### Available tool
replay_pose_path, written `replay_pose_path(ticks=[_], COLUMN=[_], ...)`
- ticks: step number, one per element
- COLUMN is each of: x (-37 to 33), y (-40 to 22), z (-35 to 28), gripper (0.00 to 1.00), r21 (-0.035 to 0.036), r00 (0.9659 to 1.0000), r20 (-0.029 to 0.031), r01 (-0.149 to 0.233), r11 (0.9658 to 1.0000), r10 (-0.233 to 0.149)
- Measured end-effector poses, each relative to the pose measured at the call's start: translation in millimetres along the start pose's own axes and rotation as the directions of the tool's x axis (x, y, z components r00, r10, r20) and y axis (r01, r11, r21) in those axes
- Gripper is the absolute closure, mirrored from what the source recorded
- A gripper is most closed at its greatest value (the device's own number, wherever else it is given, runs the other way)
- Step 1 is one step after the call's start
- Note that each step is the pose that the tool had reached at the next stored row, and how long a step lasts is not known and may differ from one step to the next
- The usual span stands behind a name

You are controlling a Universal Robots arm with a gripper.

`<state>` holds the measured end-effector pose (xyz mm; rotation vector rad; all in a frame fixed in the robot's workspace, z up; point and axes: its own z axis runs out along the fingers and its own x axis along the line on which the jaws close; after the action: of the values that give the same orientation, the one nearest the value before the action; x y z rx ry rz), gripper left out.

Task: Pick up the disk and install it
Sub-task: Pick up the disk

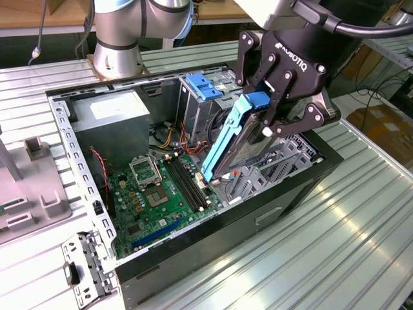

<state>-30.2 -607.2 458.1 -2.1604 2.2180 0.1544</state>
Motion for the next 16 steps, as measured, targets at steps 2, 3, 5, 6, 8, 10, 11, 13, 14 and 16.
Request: replay_pose_path(ticks=[2,3,5,6,8,10,11,13,14,16], x=[0.3,0.3,0.5,0.6,0.6,0.9,0.9,1.2,1.4,1.8], y=[-3.0,-4.3,-7.3,-8.3,-10.7,-13.0,-13.8,-15.5,-16.4,-18.2], z=[0.0,-0.2,-0.2,-0.2,-0.3,-0.4,-0.4,-0.5,-0.5,-0.6], gripper=[0.64,0.64,0.64,0.64,0.64,0.64,0.64,0.64,0.64,0.64], r21=[-0.0003,-0.0005,-0.0008,-0.0009,-0.0011,-0.0011,-0.0012,-0.0012,-0.0013,-0.0013], r00=[1.0,1.0,1.0,1.0,1.0,1.0,1.0,1.0,1.0,1.0], r20=[0.0,-0.0003,-0.0005,-0.0006,-0.001,-0.0016,-0.0018,-0.0022,-0.0025,-0.0027], r01=[0.0,0.0,0.0,0.0,0.0,0.0,0.0,0.0,0.0,0.0], r11=[1.0,1.0,1.0,1.0,1.0,1.0,1.0,1.0,1.0,1.0], r10=[0.0,0.0,0.0,0.0,0.0,0.0,0.0,0.0,0.0,0.0])
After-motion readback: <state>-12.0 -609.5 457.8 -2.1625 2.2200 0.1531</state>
